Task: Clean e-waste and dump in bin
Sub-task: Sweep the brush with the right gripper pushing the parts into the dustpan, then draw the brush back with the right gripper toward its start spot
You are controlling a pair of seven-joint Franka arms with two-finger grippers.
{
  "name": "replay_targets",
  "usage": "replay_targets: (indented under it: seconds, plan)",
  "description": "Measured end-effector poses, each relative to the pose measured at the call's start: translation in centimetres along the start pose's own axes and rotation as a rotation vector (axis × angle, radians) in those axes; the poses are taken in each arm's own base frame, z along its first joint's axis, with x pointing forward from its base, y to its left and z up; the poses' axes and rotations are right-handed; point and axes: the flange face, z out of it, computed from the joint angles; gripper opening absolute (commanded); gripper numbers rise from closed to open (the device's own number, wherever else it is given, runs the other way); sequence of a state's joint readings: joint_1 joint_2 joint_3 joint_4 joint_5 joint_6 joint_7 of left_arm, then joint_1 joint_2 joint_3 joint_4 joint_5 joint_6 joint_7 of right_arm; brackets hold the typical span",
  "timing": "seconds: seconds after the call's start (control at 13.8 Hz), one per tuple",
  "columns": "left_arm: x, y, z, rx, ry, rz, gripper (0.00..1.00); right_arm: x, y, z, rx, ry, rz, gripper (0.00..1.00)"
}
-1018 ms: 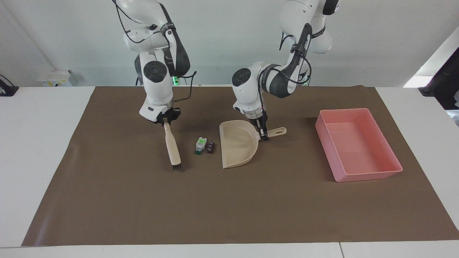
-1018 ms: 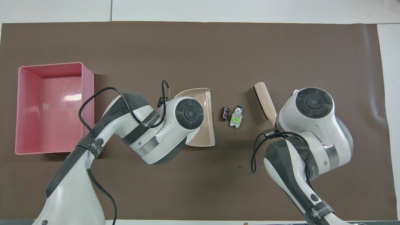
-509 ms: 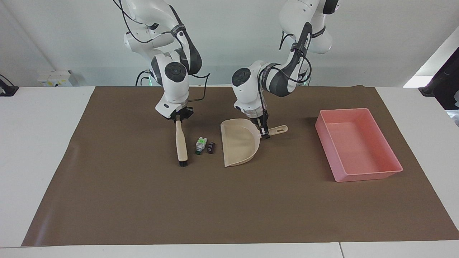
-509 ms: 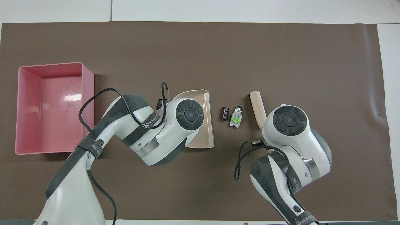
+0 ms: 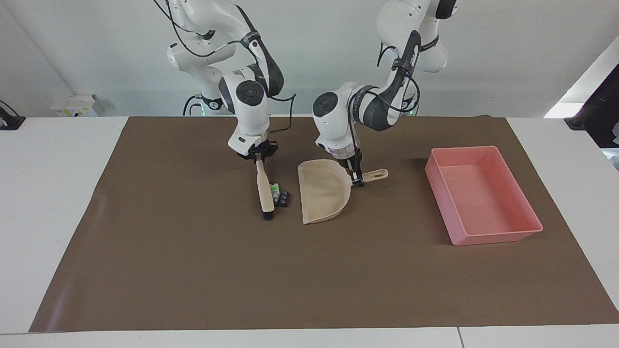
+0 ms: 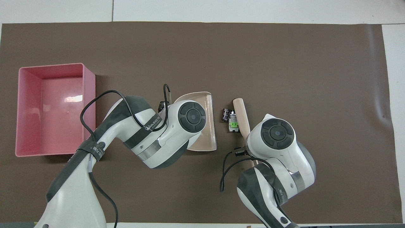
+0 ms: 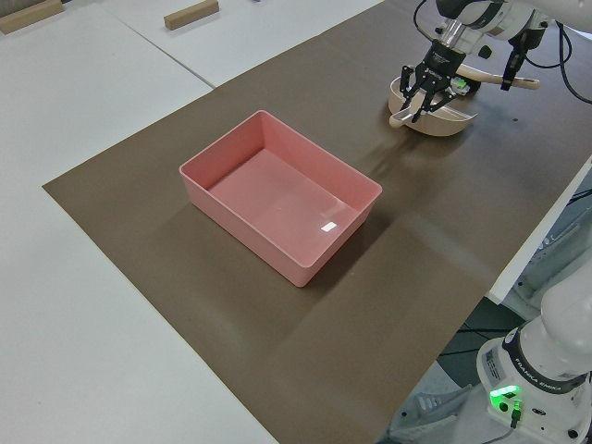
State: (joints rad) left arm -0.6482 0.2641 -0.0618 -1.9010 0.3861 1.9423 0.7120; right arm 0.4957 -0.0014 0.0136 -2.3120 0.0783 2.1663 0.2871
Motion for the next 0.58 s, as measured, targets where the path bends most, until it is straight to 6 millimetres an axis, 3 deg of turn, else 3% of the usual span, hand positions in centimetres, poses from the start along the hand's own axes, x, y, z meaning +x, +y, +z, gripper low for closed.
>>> replay_targets:
  seconds: [0.36, 0.58]
  plan:
    - [0.0, 0.3, 0.4, -0.003, -0.002, 0.004, 0.00, -1.0, -7.0, -0.6, 0.235, -0.019, -0.009, 0.00]
    - [0.1, 0.5, 0.5, 0.002, 0.005, 0.005, 0.00, -0.8, -9.0, -1.3, 0.318, -0.006, -0.010, 0.00]
